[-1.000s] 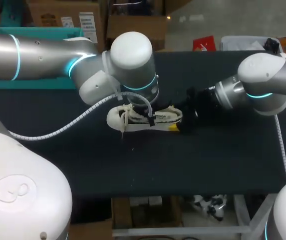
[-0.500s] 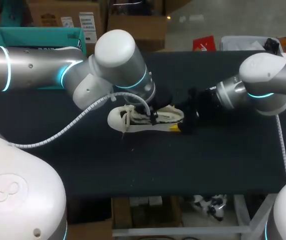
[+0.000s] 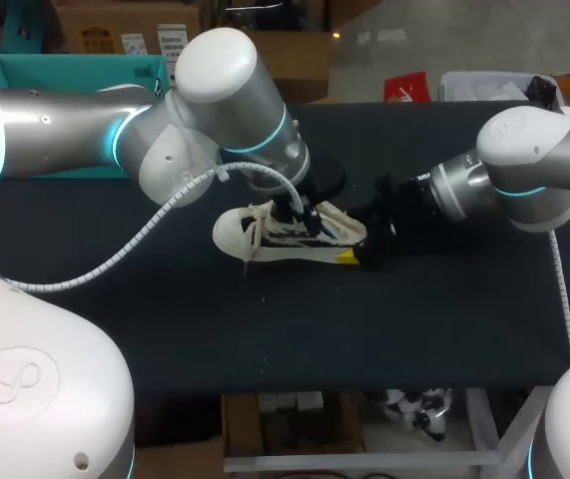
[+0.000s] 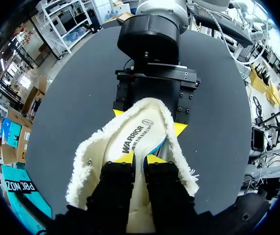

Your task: Open the shoe tongue, take the insole out of the shoe, put the insole back into the shoe, and pack the shoe into the shoebox

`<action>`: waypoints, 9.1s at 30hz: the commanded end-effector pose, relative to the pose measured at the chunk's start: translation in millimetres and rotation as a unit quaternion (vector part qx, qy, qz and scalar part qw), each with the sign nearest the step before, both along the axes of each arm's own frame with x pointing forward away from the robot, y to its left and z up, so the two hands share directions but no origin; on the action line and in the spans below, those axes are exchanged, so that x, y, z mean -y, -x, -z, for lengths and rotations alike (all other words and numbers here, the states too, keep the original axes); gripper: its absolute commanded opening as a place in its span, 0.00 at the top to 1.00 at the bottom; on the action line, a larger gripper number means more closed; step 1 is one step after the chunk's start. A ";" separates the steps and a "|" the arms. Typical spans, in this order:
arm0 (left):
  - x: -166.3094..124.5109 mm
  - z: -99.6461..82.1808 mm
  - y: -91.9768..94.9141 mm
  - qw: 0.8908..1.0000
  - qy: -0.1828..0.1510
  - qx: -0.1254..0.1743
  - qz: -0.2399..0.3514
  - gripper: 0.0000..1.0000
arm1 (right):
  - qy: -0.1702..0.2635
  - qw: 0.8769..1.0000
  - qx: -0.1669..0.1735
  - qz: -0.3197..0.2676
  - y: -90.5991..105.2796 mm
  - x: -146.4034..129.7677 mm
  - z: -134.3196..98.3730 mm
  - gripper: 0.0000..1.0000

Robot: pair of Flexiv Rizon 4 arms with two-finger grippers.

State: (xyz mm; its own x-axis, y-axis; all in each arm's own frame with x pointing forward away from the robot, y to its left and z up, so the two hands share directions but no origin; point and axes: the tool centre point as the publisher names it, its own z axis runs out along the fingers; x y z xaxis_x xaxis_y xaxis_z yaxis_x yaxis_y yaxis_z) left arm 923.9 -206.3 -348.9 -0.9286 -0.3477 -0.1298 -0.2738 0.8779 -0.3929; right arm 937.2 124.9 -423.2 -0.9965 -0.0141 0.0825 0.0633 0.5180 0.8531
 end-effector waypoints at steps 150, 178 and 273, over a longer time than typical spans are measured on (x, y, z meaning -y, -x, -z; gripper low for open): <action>-205.2 -145.3 64.1 0.918 0.341 -0.201 -0.003 1.00 | 0.492 0.863 -0.082 0.082 -32.1 -50.3 -77.7 1.00; -150.3 -221.8 26.3 0.835 0.442 -0.239 0.222 1.00 | 0.305 0.845 -0.250 0.361 52.2 -59.5 -96.0 1.00; -90.3 -272.7 119.2 0.767 0.554 -0.214 0.244 1.00 | 0.174 0.597 -0.690 0.369 90.4 -5.9 -153.0 0.00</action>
